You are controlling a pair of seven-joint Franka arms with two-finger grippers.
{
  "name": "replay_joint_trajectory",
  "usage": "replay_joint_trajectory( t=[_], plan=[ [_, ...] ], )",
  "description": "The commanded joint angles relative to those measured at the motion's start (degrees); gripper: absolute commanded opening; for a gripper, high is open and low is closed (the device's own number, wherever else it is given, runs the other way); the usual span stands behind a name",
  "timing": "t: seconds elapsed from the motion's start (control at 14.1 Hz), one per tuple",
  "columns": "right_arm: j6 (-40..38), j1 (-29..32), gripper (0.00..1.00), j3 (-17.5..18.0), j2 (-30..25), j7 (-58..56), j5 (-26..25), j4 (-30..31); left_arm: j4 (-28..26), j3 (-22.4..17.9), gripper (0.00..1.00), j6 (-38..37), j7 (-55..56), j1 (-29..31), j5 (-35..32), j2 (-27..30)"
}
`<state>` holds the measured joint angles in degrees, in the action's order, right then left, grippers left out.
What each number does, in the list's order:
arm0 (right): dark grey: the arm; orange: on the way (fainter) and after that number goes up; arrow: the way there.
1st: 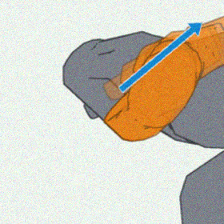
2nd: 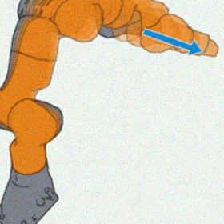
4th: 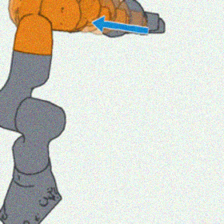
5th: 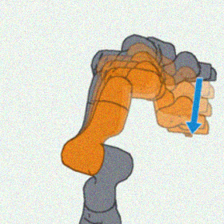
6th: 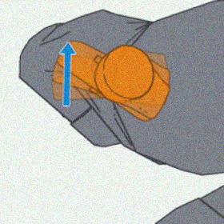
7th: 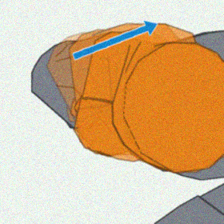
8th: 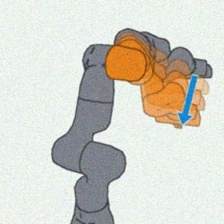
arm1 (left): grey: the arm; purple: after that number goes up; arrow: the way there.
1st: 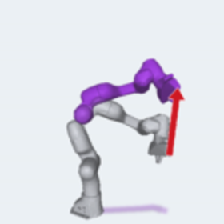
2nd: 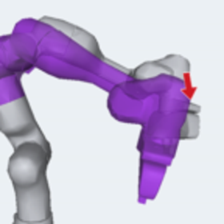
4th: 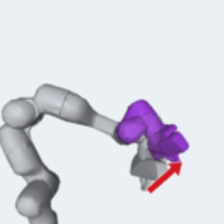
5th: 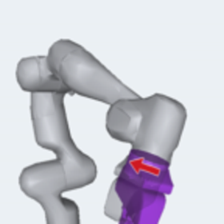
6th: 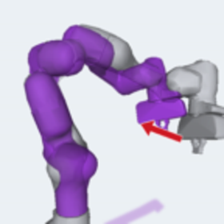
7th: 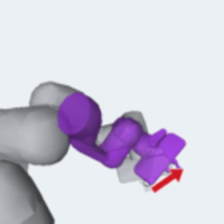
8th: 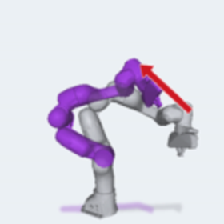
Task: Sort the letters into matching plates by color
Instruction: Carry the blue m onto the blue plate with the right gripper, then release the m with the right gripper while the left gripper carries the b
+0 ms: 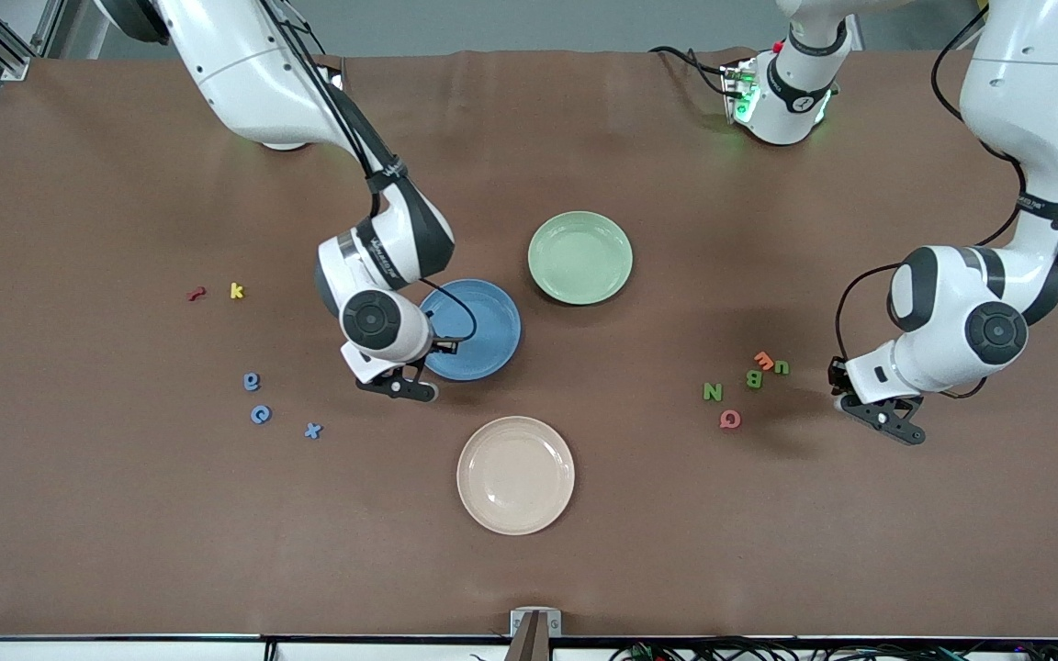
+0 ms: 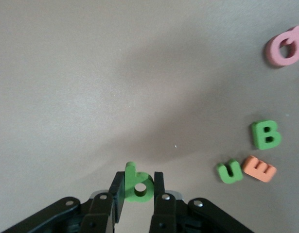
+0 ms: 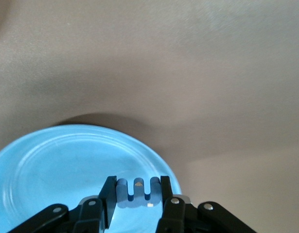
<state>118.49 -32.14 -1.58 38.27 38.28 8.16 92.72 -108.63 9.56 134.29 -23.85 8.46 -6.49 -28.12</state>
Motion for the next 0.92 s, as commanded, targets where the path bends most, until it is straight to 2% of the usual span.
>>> replay_joint_trajectory(
  t=[0.0,0.42,0.5,0.57,0.85],
  plan=[
    [-0.63,-0.99,0.02,-0.62,2.06,3.81,0.81,-2.71,-0.09,2.30,0.00,-3.59,5.19,-0.12,-0.10,2.89],
    [1.22,-1.43,0.05,-0.62,3.21,6.02,0.98,-3.51,0.88,9.94,0.00,-13.69,22.94,-0.03,-0.10,5.44],
    [1.13,-1.43,0.30,-0.62,3.21,5.93,1.16,-3.60,0.88,11.35,0.00,-14.92,26.27,0.06,-0.10,5.88],
    [1.13,-1.43,0.99,-0.62,3.12,6.02,1.16,-3.68,0.79,12.40,0.00,-15.80,29.00,-0.03,-0.10,6.24],
    [0.96,-1.78,1.00,-0.62,3.12,5.93,1.25,-4.30,0.00,18.11,0.00,-16.87,41.39,-0.03,-0.10,6.33]
  ],
)
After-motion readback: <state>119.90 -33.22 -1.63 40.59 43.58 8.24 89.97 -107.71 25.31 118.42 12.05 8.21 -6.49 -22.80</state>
